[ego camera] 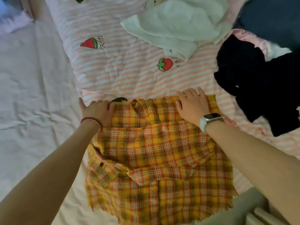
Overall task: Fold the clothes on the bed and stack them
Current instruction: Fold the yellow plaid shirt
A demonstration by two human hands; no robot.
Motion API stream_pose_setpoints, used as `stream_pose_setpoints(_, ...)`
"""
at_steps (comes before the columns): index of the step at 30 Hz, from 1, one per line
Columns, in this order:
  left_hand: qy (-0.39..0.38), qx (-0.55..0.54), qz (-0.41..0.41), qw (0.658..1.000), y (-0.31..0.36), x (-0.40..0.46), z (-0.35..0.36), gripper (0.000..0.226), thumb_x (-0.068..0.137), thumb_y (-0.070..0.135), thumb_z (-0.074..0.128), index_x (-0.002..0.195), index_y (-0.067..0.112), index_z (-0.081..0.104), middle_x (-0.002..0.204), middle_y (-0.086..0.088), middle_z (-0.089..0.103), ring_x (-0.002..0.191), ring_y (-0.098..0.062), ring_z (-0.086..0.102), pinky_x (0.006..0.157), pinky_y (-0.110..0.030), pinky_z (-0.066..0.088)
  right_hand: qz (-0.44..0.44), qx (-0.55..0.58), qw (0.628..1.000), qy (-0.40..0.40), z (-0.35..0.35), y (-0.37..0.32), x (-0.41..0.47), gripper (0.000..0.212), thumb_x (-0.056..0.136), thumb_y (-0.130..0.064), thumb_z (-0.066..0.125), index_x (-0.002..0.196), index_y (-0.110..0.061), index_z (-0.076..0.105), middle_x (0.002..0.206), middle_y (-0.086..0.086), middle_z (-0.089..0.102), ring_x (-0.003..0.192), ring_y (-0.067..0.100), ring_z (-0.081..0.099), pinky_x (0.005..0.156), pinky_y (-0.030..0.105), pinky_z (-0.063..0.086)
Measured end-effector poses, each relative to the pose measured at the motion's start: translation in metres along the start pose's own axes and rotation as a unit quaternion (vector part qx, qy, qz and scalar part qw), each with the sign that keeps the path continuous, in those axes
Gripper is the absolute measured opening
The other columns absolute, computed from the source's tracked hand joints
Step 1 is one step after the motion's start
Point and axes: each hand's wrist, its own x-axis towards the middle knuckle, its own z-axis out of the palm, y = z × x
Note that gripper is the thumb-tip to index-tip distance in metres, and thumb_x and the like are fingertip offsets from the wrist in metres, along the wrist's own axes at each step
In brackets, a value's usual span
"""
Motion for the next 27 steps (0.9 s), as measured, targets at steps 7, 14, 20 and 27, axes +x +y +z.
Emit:
stream_pose_setpoints(7, 0.147, -0.086, 0.017, 0.985, -0.029, 0.000, -0.001, 0.030, 0.099, 0.029, 0.030, 0.075, 0.013, 0.039, 0.073, -0.014, 0.057, 0.063, -0.031, 0.049, 0.055, -0.033, 0.030, 0.055, -0.004, 0.998, -0.004, 0.010, 0.046, 0.007, 0.051, 0.095, -0.048, 0.014, 0.090, -0.014, 0.052, 0.047, -0.004, 0.044, 0.039, 0.015, 0.040, 0.042, 0.022, 0.021)
stream_pose_setpoints(14, 0.120, -0.018, -0.024, 0.992, -0.040, 0.011, -0.005, 0.034, 0.097, 0.029, 0.032, 0.087, 0.005, 0.054, 0.089, -0.019, 0.058, 0.085, -0.036, 0.053, 0.074, -0.043, 0.036, 0.113, 0.023, 0.992, -0.048, 0.006, 0.062, 0.024, 0.053, 0.097, -0.049, 0.012, 0.080, -0.014, 0.048, 0.054, 0.001, 0.050, 0.049, 0.019, 0.047, 0.045, 0.026, 0.027)
stream_pose_setpoints(20, -0.036, -0.069, 0.081, 0.994, -0.028, 0.033, -0.013, 0.043, 0.095, 0.049, 0.026, 0.122, 0.031, 0.053, 0.126, -0.002, 0.056, 0.115, -0.025, 0.050, 0.098, -0.045, 0.035, 0.053, 0.158, 0.984, -0.068, 0.000, 0.078, 0.015, 0.035, 0.098, -0.042, 0.032, 0.112, -0.020, 0.055, 0.069, -0.014, 0.055, 0.060, 0.009, 0.053, 0.046, 0.026, 0.032)
stream_pose_setpoints(27, -0.141, -0.022, 0.091, 0.986, -0.023, 0.036, -0.011, 0.030, 0.089, 0.058, 0.038, 0.097, 0.031, 0.046, 0.086, 0.006, 0.059, 0.072, -0.014, 0.052, 0.061, -0.028, 0.041, 0.021, 0.117, 0.978, -0.168, -0.007, 0.078, 0.017, 0.048, 0.093, -0.054, 0.039, 0.131, -0.026, 0.044, 0.121, -0.001, 0.060, 0.103, 0.021, 0.058, 0.076, 0.033, 0.047)
